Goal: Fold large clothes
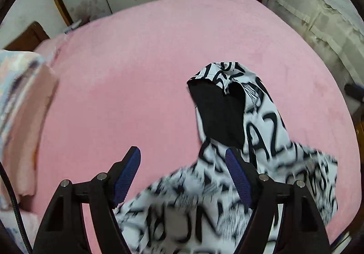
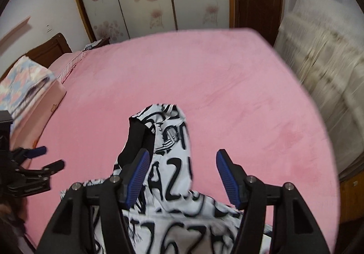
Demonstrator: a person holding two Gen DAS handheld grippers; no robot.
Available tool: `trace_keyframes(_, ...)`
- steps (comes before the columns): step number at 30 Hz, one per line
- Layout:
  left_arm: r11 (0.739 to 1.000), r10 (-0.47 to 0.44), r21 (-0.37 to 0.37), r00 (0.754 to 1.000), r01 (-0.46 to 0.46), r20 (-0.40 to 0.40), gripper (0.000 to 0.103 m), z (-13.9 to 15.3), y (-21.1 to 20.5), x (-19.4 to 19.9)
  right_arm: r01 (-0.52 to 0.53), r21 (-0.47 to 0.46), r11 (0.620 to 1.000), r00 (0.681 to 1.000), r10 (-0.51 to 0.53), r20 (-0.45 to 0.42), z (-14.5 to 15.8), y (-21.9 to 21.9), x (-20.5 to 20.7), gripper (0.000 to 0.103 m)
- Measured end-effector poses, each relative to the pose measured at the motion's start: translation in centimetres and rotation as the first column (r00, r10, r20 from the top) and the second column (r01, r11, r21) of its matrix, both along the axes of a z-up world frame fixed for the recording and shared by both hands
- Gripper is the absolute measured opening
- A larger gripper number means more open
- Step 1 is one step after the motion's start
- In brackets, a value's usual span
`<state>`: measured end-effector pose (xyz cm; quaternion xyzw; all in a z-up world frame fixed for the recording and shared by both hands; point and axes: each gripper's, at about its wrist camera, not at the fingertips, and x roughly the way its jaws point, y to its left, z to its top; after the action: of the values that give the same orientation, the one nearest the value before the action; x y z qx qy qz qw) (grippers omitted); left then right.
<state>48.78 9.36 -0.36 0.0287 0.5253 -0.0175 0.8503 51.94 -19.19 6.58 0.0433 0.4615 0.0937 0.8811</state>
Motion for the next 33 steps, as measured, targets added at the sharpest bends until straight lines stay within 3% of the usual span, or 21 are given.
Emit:
trace_keyframes(7,0.994,0.065,-0.078,0.994,-0.072,-0.089,0.076,-9.8,-0.8,7.2,0.028,0.119,0.992,0.990,-0.011,-0.142,-10.4,1.4,7.6,0.061)
trace_keyframes(13,0.986,0.079,-0.131,0.981,-0.103,-0.178,0.075,-17.0,-2.3,10.6,0.045,0.118,0.992,0.981,-0.021,-0.192,-15.7,3.2,11.6,0.061)
trace_keyframes(18,0.980,0.073,-0.167,0.977,-0.107,-0.198,0.072,-20.0,-3.2,11.7,0.083,0.065,0.994,0.977,-0.068,-0.203,-18.4,3.7,14.0,0.061)
trace_keyframes(20,0.972,0.069,-0.207,0.977,-0.111,-0.200,0.045,-20.6,-3.3,11.8,0.103,0.076,0.992,0.971,-0.083,-0.223,-19.5,3.5,14.6,0.061)
trace_keyframes(21,0.965,0.066,-0.239,0.979,-0.112,-0.192,0.037,-20.7,-3.4,11.8,0.110,0.075,0.991,0.970,-0.091,-0.227,-20.1,3.5,14.8,0.057)
trace_keyframes(22,0.960,0.067,-0.255,0.981,-0.113,-0.181,0.016,-20.7,-3.6,11.8,0.106,0.075,0.992,0.971,-0.087,-0.224,-20.5,3.6,14.9,0.036)
trace_keyframes(23,0.962,0.074,-0.248,0.983,-0.115,-0.170,0.009,-20.6,-3.7,11.8,0.096,0.074,0.993,0.971,-0.077,-0.227,-20.7,3.8,15.0,0.010)
trace_keyframes(24,0.964,0.078,-0.237,0.984,-0.116,-0.163,0.008,-20.5,-3.9,11.7,0.090,0.059,0.994,0.971,-0.074,-0.228,-20.9,4.1,14.9,0.004)
trace_keyframes(27,0.971,0.100,-0.204,0.985,-0.127,-0.140,0.004,-19.7,-4.2,11.0,0.048,0.028,0.998,0.986,-0.043,-0.163,-19.2,4.9,13.5,0.001)
trace_keyframes(33,0.962,0.093,-0.243,0.986,-0.124,-0.138,0.002,-15.8,-3.3,8.4,-0.104,0.100,0.989,0.994,0.105,-0.001,-12.5,5.7,8.5,0.001)
